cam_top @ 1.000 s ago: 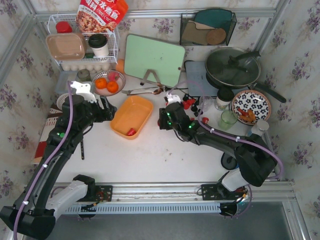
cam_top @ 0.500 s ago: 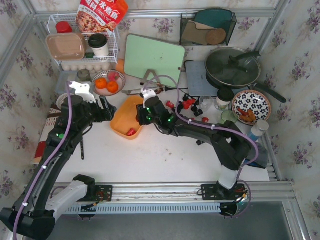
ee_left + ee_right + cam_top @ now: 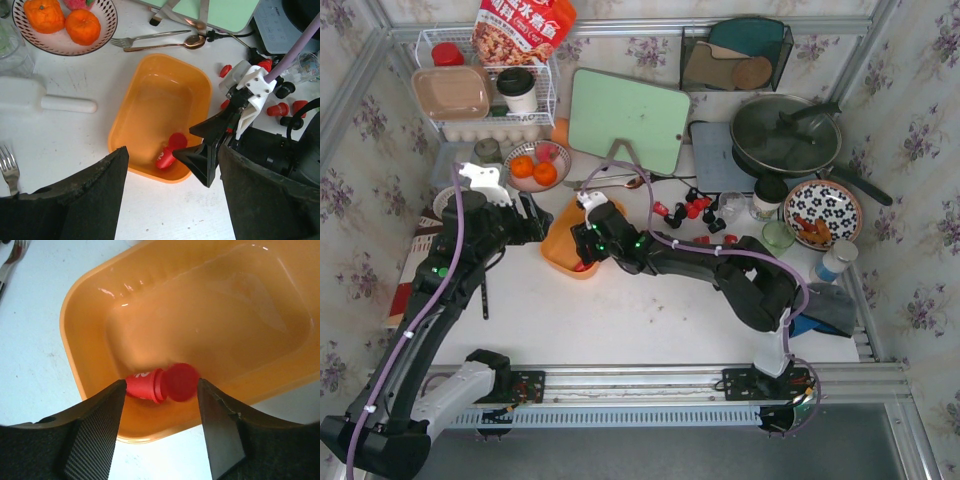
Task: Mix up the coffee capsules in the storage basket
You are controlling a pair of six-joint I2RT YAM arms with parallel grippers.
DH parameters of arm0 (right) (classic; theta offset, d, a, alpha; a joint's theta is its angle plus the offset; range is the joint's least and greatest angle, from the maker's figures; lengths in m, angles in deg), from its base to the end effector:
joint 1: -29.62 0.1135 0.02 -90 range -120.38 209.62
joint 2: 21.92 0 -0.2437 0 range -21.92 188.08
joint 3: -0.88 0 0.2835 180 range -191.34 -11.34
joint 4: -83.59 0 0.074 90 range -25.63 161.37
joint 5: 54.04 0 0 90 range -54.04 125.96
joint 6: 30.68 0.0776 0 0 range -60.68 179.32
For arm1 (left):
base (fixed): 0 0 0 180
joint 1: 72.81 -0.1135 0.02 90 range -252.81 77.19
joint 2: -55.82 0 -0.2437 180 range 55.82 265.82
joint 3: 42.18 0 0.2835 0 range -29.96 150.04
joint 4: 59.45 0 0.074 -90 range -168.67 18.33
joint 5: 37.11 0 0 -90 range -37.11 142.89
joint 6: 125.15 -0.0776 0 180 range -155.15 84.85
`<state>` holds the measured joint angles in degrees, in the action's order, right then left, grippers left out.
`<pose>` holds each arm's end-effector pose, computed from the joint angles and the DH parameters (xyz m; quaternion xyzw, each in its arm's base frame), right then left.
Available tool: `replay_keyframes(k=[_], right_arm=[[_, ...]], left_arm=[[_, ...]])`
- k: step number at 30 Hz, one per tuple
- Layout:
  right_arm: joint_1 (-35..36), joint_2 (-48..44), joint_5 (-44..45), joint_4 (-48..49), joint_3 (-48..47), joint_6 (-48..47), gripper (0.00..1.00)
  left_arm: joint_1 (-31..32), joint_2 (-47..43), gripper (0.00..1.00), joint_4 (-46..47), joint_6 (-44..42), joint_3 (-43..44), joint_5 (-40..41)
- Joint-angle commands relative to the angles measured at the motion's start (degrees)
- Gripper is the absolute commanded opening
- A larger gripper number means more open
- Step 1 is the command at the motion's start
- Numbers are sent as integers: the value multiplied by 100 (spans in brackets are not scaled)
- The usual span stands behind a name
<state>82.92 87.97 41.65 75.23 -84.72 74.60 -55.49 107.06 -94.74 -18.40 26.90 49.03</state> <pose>0.2982 0.3872 0.1445 -0.2629 0.8362 0.2340 0.4205 0.2674 -0.0889 0.3450 0.0239 0.8056 -0.1992 0.5574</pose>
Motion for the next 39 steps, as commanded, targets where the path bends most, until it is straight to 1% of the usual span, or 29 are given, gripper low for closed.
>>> replay_keyframes(k=[1,6,12,18,22,26,31,34,36,38,39], right_arm=[[9,24,-150,-166,-76,-122,67],[8,-93,-143,-231,-67,-114,70],[14,-597,332,-105,246,-198,70],[14,-1510,1728,433,1154,-433,70],[5,-2244,2593,1128,1985,-726,69],[5,-2890,3360,1781,2914,-1196,69],[-51,-3586,4066,2682,3946,-1982,77],[-197,-4004,4297,2897,4402,-2143,83],[-360,-4352,4271,2901,4643,-2108,91],[-534,-4615,4210,2895,4879,-2027,99],[-630,-4742,4162,2879,4991,-1989,100]], left_arm=[[-3,6,75,215,31,18,-21],[-1,10,75,224,32,9,-20],[-4,37,75,241,35,0,-27],[-16,145,75,259,59,-17,-70],[-49,315,75,251,83,-1,-158],[-87,674,75,77,123,194,-467],[-89,1442,75,-221,105,579,-1112],[-16,1780,75,-53,219,591,-1446],[92,1981,75,26,363,607,-1516],[312,2163,75,24,446,711,-1379],[494,2276,75,9,433,795,-1208]])
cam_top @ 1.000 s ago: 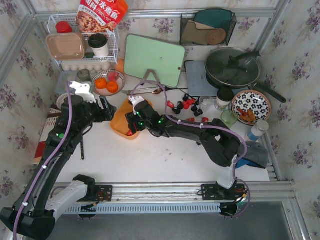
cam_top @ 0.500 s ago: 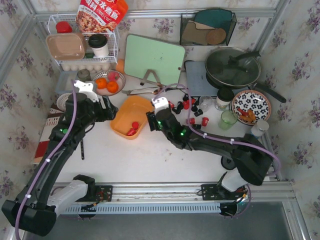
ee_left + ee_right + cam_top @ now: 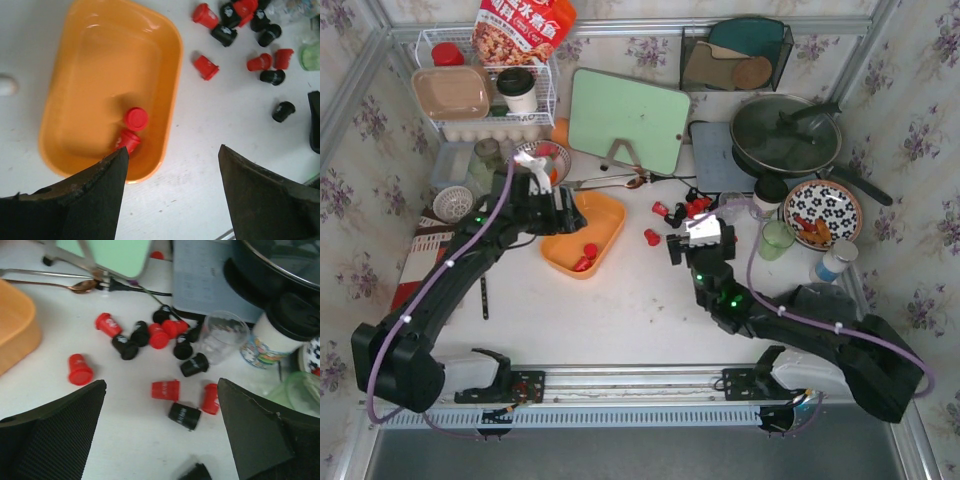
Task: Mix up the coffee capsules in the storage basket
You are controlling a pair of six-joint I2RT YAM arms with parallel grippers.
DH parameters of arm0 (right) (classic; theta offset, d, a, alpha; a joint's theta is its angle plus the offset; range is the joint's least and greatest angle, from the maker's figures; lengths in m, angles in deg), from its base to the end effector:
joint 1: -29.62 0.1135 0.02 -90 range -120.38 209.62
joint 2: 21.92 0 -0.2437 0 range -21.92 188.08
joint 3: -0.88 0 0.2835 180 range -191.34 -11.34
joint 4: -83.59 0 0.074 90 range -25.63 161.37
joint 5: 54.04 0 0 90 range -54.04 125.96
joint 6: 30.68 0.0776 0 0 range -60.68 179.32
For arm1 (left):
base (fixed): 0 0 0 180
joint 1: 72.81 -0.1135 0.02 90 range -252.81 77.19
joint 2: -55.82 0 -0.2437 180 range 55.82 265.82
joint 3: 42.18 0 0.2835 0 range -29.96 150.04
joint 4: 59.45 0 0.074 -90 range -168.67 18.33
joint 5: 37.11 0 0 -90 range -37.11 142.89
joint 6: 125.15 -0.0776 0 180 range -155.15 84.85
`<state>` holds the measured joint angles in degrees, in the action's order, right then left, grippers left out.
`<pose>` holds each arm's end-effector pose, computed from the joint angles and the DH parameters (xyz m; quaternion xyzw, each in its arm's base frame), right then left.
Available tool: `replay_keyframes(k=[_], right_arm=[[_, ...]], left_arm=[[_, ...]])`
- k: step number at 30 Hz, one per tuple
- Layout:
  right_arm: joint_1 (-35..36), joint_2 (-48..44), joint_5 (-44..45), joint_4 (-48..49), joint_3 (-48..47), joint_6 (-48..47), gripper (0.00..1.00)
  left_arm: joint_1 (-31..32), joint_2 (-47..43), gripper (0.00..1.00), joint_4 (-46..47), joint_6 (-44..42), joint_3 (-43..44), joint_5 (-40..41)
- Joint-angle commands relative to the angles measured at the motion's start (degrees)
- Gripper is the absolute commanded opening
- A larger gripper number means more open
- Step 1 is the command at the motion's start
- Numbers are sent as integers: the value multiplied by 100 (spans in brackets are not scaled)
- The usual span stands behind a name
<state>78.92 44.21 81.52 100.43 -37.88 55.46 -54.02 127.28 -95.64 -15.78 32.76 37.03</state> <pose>0.2372 0.1908 0.1826 -0.0959 0.7448 -0.0470 0.6586 0.3250 -0.1330 0.2814 0.0617 0.8695 -0.2696 0.4091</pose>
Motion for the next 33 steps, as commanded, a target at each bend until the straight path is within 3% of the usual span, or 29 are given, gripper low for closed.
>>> replay_keyframes(k=[1,6,10,22,33], right_arm=[[-341,-478,122,348,424,-39,100],[-847,-1119,-145,270,952,119,100],[-991,-1672,-57,513,1500,397,100],[-1036,-2773,-19,193,1757,789,100],[-1037,-2667,-256,7,1635,851,100]], left_arm=[[556,359,75,82,117,297,155],[1769,1347,75,-231,-336,1250,1222],[2229,2323,73,-575,-374,2092,1891],[2828,4698,68,-1198,-65,3938,2367],[2938,5745,68,-1345,-145,4652,2863]])
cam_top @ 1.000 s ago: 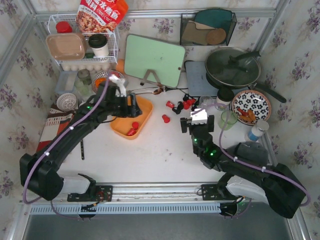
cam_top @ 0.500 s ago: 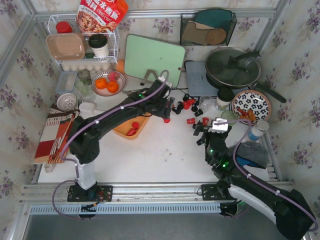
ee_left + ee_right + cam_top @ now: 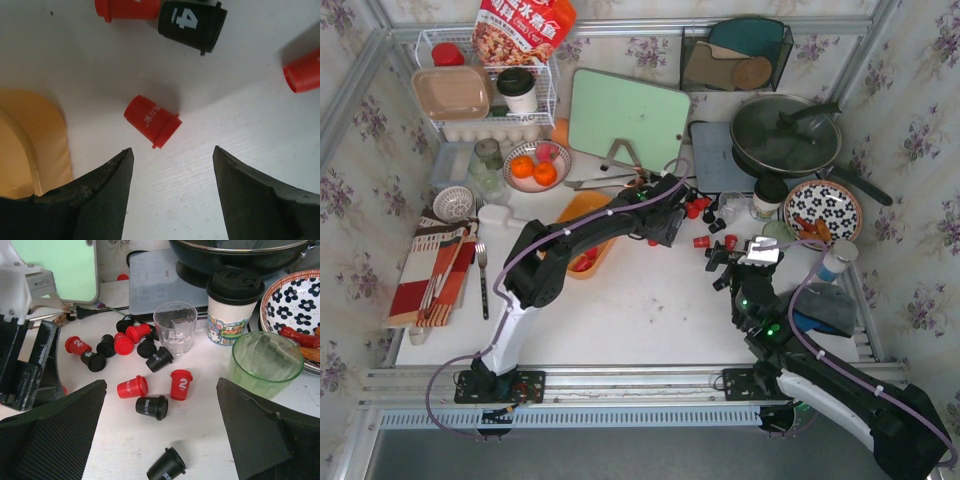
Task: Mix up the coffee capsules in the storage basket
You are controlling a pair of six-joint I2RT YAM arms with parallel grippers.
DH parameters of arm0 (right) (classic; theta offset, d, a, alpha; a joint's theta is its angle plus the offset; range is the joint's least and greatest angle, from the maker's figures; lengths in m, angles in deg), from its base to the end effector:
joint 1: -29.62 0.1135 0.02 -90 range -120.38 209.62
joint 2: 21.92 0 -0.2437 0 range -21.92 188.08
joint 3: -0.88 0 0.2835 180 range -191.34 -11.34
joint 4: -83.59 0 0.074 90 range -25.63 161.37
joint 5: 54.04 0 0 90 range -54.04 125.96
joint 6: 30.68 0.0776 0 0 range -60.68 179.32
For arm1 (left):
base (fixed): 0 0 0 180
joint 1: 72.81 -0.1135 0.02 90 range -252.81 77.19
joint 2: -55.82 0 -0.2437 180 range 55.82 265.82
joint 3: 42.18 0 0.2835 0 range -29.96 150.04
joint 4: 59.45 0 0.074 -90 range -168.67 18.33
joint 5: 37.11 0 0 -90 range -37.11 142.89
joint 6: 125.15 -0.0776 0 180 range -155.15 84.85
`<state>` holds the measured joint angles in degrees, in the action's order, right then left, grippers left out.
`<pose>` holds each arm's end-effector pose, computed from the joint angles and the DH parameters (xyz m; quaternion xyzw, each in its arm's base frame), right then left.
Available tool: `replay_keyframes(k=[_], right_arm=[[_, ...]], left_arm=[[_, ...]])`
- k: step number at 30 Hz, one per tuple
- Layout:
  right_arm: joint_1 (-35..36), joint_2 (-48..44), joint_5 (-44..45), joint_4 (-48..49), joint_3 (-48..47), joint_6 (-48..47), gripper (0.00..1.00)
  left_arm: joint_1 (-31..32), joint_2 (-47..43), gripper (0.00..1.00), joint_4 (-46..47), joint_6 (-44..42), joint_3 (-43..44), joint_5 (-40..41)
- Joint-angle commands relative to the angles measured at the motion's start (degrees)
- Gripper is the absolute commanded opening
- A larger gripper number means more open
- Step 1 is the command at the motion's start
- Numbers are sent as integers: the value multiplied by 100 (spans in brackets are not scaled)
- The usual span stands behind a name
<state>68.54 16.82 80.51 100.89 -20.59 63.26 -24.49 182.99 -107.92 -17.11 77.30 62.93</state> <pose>0.2131 0.1021 0.1819 0.0591 0.7045 -0.0103 0.7072 0.3638 -0.3883 0.1448 0.2243 0.9266 -0.0886 0.2885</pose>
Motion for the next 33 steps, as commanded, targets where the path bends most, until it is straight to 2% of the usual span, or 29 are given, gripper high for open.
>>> replay_keyframes(k=[1,11,19,21,23,26,33], right_arm=[[2,97,-160,-50,-108,79,100],[2,235,-223,-52,-136,87,100],[2,327,-256,-51,-158,89,100],[1,327,-255,-51,-161,89,100],[-2,325,-265,-51,-160,89,100],[2,333,-265,-51,-155,89,100],[2,368,-264,-37,-155,89,100]], left_arm=[[-15,219,68,-100,-9,253,291],[-48,652,68,-71,176,644,889],[-50,762,67,-38,288,619,808],[-50,773,62,-27,274,594,758],[-50,769,46,13,251,558,665],[-50,783,36,55,236,515,570],[-50,568,35,35,257,508,520]])
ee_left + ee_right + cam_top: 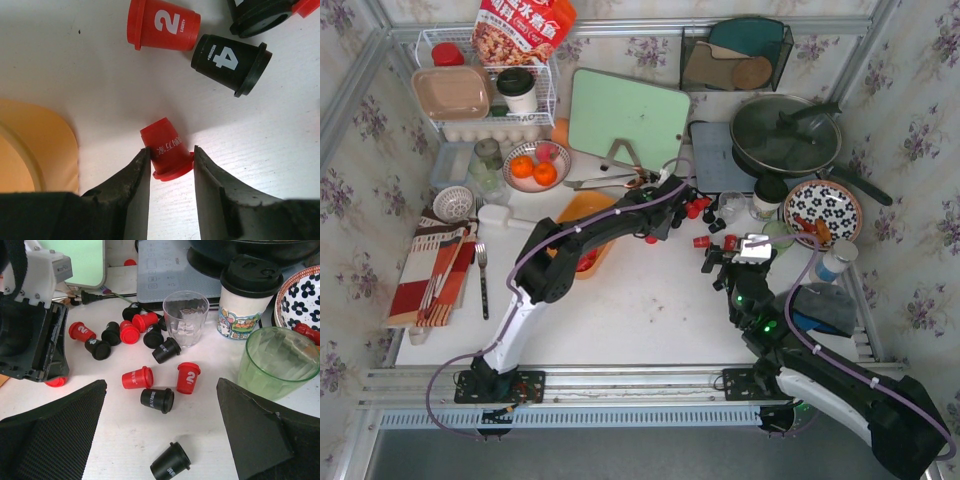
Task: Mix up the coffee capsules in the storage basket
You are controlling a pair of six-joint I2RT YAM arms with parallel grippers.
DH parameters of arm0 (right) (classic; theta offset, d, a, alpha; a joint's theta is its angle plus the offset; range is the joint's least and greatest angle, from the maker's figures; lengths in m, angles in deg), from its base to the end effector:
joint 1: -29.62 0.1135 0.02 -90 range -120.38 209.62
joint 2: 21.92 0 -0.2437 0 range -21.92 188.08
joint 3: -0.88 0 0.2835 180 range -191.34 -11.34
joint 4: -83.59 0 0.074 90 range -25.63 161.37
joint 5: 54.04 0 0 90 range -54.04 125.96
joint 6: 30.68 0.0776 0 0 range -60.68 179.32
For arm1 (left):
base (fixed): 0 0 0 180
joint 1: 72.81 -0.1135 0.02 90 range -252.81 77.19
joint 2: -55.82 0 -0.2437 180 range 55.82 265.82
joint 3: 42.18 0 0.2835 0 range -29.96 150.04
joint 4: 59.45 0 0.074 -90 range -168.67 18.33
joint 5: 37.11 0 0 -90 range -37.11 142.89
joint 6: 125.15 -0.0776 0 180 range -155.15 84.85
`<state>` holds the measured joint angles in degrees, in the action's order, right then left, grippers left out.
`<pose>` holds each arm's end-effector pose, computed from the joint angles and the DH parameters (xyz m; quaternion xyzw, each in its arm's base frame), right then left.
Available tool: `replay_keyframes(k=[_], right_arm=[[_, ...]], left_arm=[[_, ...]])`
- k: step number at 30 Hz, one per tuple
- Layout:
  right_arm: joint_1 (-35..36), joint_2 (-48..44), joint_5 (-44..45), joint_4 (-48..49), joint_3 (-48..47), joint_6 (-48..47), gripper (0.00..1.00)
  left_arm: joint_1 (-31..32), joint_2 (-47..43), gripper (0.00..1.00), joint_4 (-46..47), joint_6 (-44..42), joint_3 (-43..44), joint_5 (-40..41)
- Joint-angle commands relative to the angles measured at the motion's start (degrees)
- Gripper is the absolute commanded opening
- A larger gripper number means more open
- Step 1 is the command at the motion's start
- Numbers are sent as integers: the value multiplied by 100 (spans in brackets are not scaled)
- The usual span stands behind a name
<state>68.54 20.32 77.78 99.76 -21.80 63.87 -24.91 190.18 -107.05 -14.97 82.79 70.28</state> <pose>0.2179 0.1095 0.1746 0.0330 0.7218 -0.0040 0.6913 0.3864 -0.3931 0.1173 0.1853 0.9305 -0.0371 0.3138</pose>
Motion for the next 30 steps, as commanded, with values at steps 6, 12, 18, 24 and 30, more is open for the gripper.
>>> replay_keyframes(k=[6,12,18,24,30], right_arm=[[2,88,1,104,-35,28,100],[2,120,-1,98,-44,28,100],[6,151,1,115,-46,32,100],[2,220,-2,138,-47,38,100],[1,326,66,168,-55,10,100]], left_arm=[[-24,-936,35,139,-170,-214,-129],[-211,-1789,35,310,-272,-615,-80],[-494,-2613,39,282,-275,-1285,89],[-583,-2599,61,146,246,-1312,-926],[-432,-1862,65,448,714,-1068,-1424]])
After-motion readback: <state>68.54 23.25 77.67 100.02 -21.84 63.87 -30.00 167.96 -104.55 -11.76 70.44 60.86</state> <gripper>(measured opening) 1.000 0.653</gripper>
